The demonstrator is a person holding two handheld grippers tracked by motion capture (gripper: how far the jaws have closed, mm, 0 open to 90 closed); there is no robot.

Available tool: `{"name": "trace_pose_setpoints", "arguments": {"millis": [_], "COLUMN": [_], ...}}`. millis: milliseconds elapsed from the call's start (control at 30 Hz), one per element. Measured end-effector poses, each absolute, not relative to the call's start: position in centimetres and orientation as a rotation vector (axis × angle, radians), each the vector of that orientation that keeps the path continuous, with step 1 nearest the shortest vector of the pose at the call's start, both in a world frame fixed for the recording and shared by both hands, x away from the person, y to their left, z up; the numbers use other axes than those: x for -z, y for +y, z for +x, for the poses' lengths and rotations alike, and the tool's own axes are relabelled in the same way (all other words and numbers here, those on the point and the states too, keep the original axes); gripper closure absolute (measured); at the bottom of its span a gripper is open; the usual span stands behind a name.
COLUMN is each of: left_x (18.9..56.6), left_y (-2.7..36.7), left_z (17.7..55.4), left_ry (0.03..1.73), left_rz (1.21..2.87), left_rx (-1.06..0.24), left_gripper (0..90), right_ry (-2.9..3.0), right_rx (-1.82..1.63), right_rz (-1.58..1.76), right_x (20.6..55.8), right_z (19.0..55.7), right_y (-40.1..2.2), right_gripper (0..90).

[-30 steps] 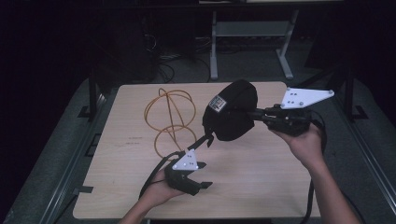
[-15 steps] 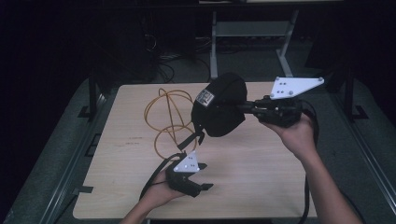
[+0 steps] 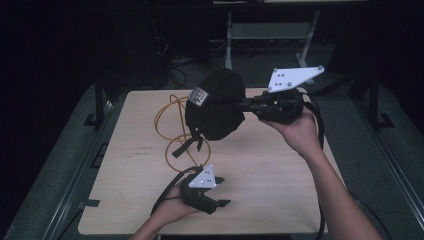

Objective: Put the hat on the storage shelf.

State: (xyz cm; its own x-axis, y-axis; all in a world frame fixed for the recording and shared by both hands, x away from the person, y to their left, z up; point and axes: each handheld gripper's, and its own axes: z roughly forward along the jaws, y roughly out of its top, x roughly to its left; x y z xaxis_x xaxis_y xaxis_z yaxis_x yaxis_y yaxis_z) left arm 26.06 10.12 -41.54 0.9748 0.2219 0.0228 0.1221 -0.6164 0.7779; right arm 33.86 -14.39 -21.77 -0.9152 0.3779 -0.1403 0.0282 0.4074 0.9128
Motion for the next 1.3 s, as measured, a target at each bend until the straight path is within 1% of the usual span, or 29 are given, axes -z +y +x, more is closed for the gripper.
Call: {"name": "trace_pose_setpoints", "arguments": {"millis": [333,867,1167,1267,1300], "left_x": [41.6,41.5,41.5,41.6,41.7], "left_y": [10.1,9.9,9.6,9.6,9.4], "left_z": [26.1,26.0,25.9,25.8,25.8], "left_ry": [0.25,0.227,0.205,0.204,0.195], "left_rz": [2.228,2.238,2.243,2.247,2.255], "left_rx": [-0.138,-0.125,-0.122,-0.113,-0.111], "left_gripper": [32.6,32.6,32.6,32.6,32.6], "right_ry": [2.37,2.37,2.384,2.372,2.372], "right_rx": [-1.529,-1.566,-1.563,-1.562,-1.577], "right_rz": [0.324,0.335,0.339,0.356,0.368], "right_x": [20.7,20.4,20.6,20.9,21.2], "right_z": [35.6,38.6,40.2,40.6,40.9], "right_y": [-12.0,-7.9,-4.4,-2.9,-2.2], "right_gripper": [85.9,85.5,85.0,83.1,79.0]}}
